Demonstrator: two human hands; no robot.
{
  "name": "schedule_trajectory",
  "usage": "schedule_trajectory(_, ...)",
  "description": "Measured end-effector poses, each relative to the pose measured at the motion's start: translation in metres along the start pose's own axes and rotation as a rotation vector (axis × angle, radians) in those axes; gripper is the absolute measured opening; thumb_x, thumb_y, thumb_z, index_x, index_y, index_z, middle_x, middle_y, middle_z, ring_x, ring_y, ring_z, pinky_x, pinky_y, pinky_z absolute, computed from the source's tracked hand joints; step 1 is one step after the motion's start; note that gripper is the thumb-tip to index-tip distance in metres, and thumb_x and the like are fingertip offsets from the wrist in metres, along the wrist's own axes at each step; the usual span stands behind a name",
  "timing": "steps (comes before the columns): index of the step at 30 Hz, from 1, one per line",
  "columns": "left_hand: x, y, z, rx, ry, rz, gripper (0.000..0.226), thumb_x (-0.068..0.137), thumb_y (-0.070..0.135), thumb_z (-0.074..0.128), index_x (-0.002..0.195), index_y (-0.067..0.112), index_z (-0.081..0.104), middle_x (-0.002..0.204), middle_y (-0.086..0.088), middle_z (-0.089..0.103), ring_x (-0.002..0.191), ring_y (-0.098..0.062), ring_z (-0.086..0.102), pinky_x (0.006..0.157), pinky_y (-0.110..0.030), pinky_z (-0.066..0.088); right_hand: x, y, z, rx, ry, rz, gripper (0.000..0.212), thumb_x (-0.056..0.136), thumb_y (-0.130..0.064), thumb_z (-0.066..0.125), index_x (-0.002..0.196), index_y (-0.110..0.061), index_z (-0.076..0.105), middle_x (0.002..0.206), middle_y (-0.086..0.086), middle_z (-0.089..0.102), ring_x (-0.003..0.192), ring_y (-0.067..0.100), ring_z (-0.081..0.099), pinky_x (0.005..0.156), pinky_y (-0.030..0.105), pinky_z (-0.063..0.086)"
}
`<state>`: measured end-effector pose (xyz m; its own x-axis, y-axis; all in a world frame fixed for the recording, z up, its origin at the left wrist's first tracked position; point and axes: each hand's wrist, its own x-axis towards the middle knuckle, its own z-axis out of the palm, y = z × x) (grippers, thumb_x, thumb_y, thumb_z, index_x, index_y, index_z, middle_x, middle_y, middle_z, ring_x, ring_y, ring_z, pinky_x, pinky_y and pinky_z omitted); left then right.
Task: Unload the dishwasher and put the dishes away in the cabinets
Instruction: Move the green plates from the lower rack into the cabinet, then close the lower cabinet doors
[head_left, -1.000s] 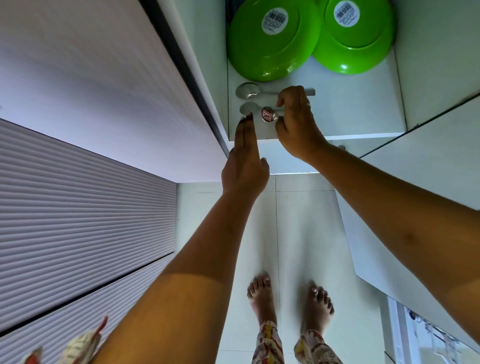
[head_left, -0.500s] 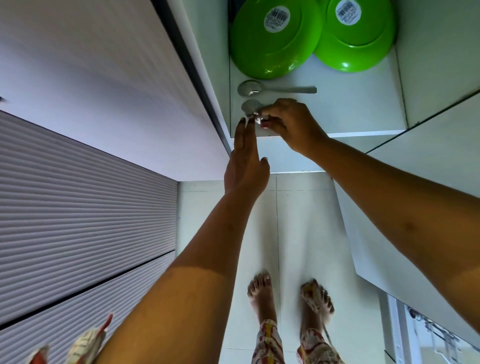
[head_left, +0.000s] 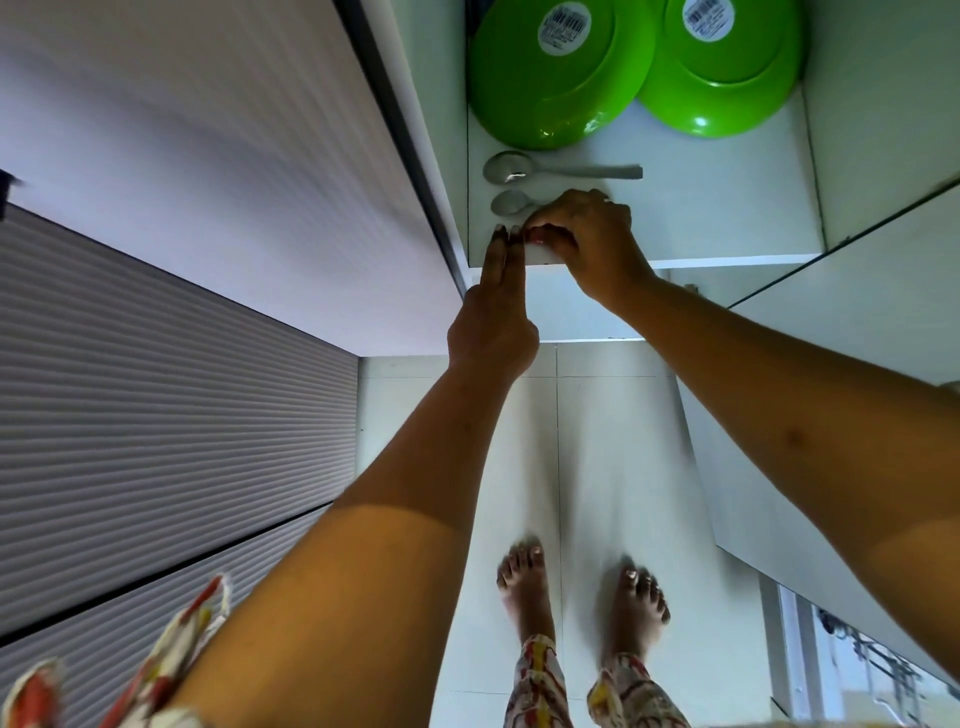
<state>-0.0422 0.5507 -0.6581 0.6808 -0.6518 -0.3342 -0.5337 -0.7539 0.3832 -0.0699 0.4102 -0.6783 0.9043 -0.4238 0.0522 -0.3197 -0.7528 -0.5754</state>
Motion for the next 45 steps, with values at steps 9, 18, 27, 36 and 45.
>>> schedule_trajectory(9, 0.007, 0.004, -0.001, 0.028, -0.028, 0.004, 0.089, 0.087, 0.007, 0.053, 0.151, 0.024, -0.007, 0.159, 0.009, -0.011, 0.082, -0.015, 0.042, 0.064, -0.028, 0.037, 0.001, 0.006, 0.001, -0.039, 0.067, 0.036, 0.026, 0.093, -0.034, 0.049, 0.097, -0.022, 0.072, 0.101, 0.004, 0.067, 0.103, 0.029, 0.057, 0.086, 0.039, 0.040)
schedule_trajectory(18, -0.006, 0.008, 0.005, -0.099, 0.109, -0.069, 0.100, 0.081, -0.002, 0.055, 0.149, 0.024, -0.015, 0.157, 0.004, -0.019, 0.098, -0.021, 0.057, 0.057, -0.027, 0.044, -0.028, 0.003, 0.002, -0.002, 0.303, 0.154, 0.024, 0.093, -0.023, 0.049, 0.113, -0.014, 0.060, 0.105, 0.008, 0.061, 0.104, 0.030, 0.053, 0.080, 0.034, 0.031)
schedule_trajectory(27, -0.037, 0.035, 0.013, -0.229, 0.101, -0.106, 0.100, 0.084, 0.005, 0.060, 0.150, 0.022, -0.014, 0.157, -0.002, -0.022, 0.115, -0.025, 0.050, 0.054, -0.013, 0.035, -0.072, -0.011, 0.002, -0.096, 0.323, 0.170, 0.031, 0.092, -0.026, 0.045, 0.115, -0.012, 0.060, 0.104, 0.008, 0.065, 0.099, 0.032, 0.058, 0.079, 0.041, 0.041)
schedule_trajectory(36, -0.102, 0.074, 0.026, -0.270, 0.133, 0.016, 0.086, 0.087, 0.023, 0.064, 0.151, 0.016, 0.007, 0.159, -0.009, -0.002, 0.147, -0.025, 0.007, 0.112, -0.034, 0.029, -0.139, -0.010, -0.038, -0.093, 0.304, 0.211, 0.031, 0.090, -0.023, 0.057, 0.119, -0.014, 0.057, 0.115, 0.010, 0.063, 0.108, 0.031, 0.057, 0.090, 0.044, 0.040)
schedule_trajectory(45, -0.192, 0.138, 0.035, -0.293, 0.010, -0.020, 0.085, 0.093, 0.027, 0.055, 0.150, 0.030, -0.008, 0.157, -0.003, -0.019, 0.142, -0.031, 0.020, 0.110, -0.036, 0.031, -0.254, -0.023, -0.094, -0.074, 0.353, 0.385, 0.039, 0.093, -0.016, 0.049, 0.132, -0.018, 0.044, 0.135, 0.007, 0.047, 0.124, 0.026, 0.042, 0.104, 0.040, 0.030)
